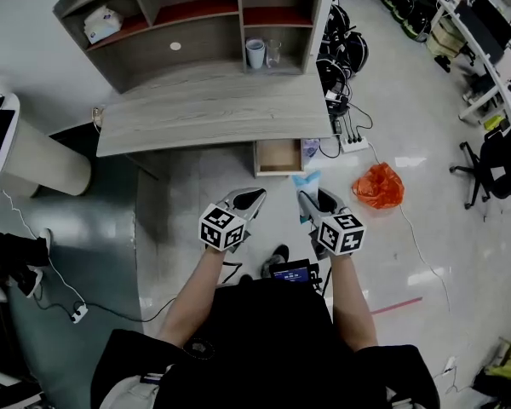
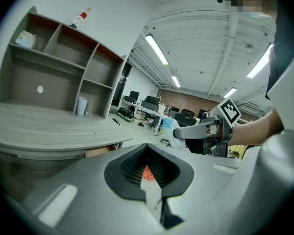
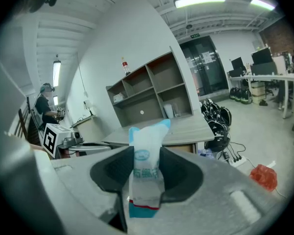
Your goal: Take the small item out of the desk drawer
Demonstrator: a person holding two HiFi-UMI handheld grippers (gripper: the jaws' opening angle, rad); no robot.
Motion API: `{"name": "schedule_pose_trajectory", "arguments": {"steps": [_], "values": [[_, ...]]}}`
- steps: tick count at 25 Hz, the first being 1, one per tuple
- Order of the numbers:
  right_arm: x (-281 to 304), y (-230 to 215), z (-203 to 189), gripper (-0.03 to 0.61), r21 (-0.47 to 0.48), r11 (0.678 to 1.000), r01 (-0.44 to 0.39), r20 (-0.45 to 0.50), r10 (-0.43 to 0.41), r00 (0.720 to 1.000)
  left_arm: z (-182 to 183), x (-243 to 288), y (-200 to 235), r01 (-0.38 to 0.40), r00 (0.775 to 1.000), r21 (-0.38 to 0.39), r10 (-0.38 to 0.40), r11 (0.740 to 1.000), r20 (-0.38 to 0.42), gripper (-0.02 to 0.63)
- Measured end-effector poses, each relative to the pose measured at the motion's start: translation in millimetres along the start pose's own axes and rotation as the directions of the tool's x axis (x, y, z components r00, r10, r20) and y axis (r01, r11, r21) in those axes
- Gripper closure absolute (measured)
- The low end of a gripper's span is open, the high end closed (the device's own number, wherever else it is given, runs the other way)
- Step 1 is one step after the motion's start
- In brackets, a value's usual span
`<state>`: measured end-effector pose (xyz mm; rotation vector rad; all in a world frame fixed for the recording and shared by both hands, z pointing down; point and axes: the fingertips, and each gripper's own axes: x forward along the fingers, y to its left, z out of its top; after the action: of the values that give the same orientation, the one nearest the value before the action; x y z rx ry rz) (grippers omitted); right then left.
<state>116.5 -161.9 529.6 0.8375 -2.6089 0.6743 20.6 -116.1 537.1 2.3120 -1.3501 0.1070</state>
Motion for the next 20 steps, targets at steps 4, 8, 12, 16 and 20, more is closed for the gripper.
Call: {"name": "schedule_pose_trajectory", "arguments": {"steps": [4, 8, 12, 16, 20], "values": [[-11.2, 12.2, -7.9, 0.416, 0.007, 1.000, 0.009, 0.003, -0.009, 1.000, -0.1, -14.4, -3.7, 0.003, 1.000, -0.001, -0.003, 1.000, 0.017, 0.612], [-19.8, 27.7, -19.4, 0.416, 0.007, 1.000, 0.011, 0.003, -0.011, 1.000, -10.5, -26.9, -13.3, 0.018, 1.000, -0.003, -0.018, 1.000, 0.013, 0.612], [-31.1, 40.8, -32.7, 0.416, 0.006, 1.000, 0.015, 0.001, -0.015, 1.000, -23.7, -36.8, -26.9, 0.035, 0.999, 0.001, -0.035, 0.999, 0.001, 0.612], [-39.5, 51.3, -41.1, 0.417, 0.001, 1.000, 0.024, 0.007, -0.024, 1.000, -29.5, -46.6, -34.8, 0.051, 0.999, 0.016, -0.051, 0.999, -0.004, 0.612], [-49.3, 61.2, -48.5, 0.417, 0.004, 1.000, 0.026, 0.015, -0.026, 1.000, -34.9, -55.6, -44.5, 0.064, 0.998, 0.026, -0.064, 0.998, -0.008, 0.612]]}}
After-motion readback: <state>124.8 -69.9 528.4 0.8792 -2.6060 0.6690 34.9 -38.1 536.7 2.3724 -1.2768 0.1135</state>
